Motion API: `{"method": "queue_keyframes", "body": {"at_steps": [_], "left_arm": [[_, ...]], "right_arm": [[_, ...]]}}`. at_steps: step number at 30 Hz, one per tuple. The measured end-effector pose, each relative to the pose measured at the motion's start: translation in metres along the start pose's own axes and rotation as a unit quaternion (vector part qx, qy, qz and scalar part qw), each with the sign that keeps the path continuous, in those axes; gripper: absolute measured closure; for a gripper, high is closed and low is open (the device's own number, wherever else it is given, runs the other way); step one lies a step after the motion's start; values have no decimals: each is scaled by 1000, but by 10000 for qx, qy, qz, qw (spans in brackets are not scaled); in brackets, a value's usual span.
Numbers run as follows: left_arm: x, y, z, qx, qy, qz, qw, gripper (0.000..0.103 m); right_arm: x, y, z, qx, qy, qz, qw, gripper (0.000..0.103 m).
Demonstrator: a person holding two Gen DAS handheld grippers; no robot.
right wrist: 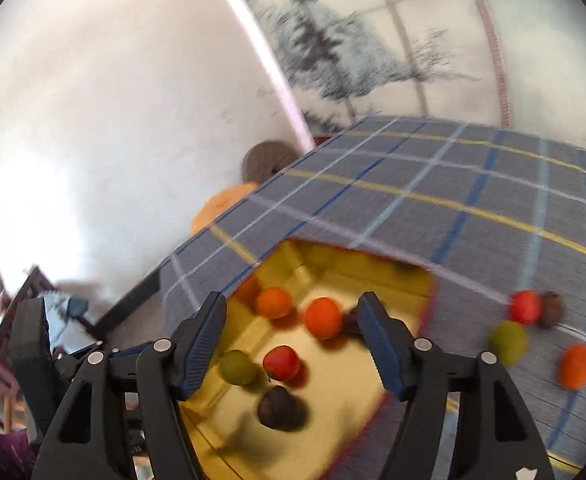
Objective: Organize fruits
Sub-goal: 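Lower the red fruit into the tin and open the right gripper, then move the left gripper to the large green lime and close on it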
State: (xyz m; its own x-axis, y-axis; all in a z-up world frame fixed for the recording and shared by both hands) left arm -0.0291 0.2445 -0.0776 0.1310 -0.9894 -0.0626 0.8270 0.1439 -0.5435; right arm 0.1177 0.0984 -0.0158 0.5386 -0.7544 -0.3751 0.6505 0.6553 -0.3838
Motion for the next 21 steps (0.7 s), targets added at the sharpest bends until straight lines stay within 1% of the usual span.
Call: {"method": "queue_keyframes", "body": {"at_steps": [2, 4, 5, 6, 7, 10, 13, 14, 15, 17, 19, 20, 21], "left_arm": [[3, -3, 1, 23, 22, -37, 10000, 35], [7, -5, 3, 52, 67, -103, 9999, 35], [9, -6, 4, 63, 86, -149, 9998, 35], [13, -6, 7, 78, 106, -226, 9997, 35], [18, -7, 8, 86, 119, -308, 9994, 35], [36, -9, 16, 108, 178, -608, 9979, 35], [61, -13, 27, 184, 342, -905, 9951, 35], [70, -14, 31, 210, 387, -1021, 9938, 35], [83, -15, 37, 210, 419, -1208, 9916, 35], [104, -12, 46, 116, 428, -1561, 9867, 35], [128, -7, 58, 17, 404, -1851, 9819, 35], [141, -4, 65, 19, 386, -2019, 9786, 35], [150, -1, 70, 19, 395, -2134, 9762, 35]], "right_arm": [[28, -22, -2, 98, 32, -359, 9993, 26], [66, -49, -12, 106, -17, -917, 9957, 24], [87, -64, -19, 61, -90, -1283, 9917, 23], [102, -73, -25, 6, -133, -1536, 9880, 23], [123, -87, -33, -88, -136, -1843, 9827, 22], [177, -130, -53, -244, 65, -2562, 9663, 21], [217, -163, -66, -321, 220, -3161, 9479, 16], [231, -175, -70, -330, 234, -3389, 9399, 14], [239, -181, -71, -341, 223, -3515, 9353, 13], [259, -195, -76, -471, 165, -3862, 9211, 6], [274, -202, -79, -525, 152, -4053, 9126, 3], [279, -204, -80, -557, 142, -4169, 9071, 0], [283, -203, -81, -632, 144, -4263, 9023, 0]]}}
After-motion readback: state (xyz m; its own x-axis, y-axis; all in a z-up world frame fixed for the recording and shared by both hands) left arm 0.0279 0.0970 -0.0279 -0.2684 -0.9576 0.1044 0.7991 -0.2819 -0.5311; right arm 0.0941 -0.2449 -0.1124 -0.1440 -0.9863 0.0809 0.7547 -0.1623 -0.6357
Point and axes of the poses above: each gripper's, at about its wrist camera, not at the fingertips, and y roughly the way its jaws point, x to its right, z to its top, the point moved 8 cm from there along y, roughly the way its jaws point, and after that the axes turned 15 degrees about x, right-handed, at the moved point
